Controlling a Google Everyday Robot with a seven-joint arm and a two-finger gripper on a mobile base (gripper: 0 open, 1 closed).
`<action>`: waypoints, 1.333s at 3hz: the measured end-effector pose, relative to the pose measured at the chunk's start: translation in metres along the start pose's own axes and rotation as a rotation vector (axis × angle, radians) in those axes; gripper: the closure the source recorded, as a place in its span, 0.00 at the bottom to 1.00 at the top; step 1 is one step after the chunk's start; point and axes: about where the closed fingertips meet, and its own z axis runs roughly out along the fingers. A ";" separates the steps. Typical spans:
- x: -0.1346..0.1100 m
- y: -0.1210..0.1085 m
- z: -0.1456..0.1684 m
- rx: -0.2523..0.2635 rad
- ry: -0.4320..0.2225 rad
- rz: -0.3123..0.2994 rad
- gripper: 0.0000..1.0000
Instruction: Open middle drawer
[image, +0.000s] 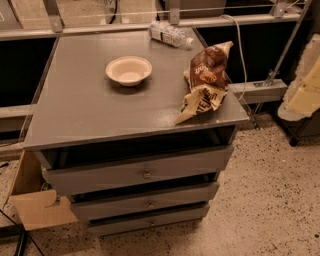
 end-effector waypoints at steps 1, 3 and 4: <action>0.000 0.000 0.000 0.000 0.000 0.000 0.00; 0.000 0.000 0.000 0.000 0.000 0.000 0.00; 0.000 0.000 0.000 0.000 0.000 0.000 0.00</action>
Offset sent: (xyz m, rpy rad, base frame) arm -0.0960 -0.1282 -0.0290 -0.6249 0.1967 -0.2744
